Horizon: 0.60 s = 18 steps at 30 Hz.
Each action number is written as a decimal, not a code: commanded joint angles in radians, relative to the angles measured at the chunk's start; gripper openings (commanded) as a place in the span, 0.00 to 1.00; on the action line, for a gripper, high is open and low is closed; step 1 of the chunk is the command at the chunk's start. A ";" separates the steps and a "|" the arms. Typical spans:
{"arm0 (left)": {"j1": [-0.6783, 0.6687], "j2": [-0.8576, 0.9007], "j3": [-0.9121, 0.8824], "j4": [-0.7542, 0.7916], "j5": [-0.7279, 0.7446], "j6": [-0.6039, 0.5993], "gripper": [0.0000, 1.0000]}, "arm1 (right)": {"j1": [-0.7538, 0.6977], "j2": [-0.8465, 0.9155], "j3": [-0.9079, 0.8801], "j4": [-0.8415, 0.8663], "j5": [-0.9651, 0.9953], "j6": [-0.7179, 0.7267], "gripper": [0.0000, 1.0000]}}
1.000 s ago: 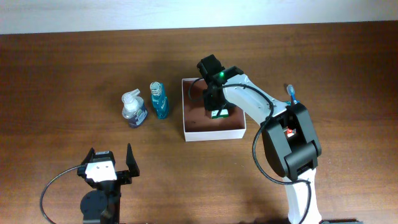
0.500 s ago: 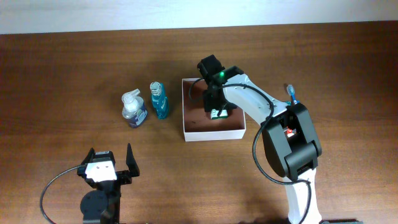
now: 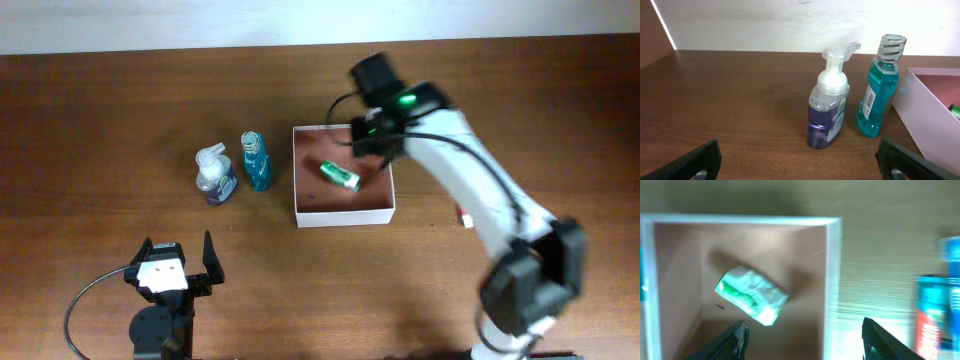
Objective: Pack container
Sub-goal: 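Open the right gripper to drop the soap into the box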
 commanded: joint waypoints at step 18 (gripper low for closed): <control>0.005 -0.005 -0.009 0.006 0.018 0.016 0.99 | -0.119 -0.090 -0.012 -0.115 0.031 -0.107 0.65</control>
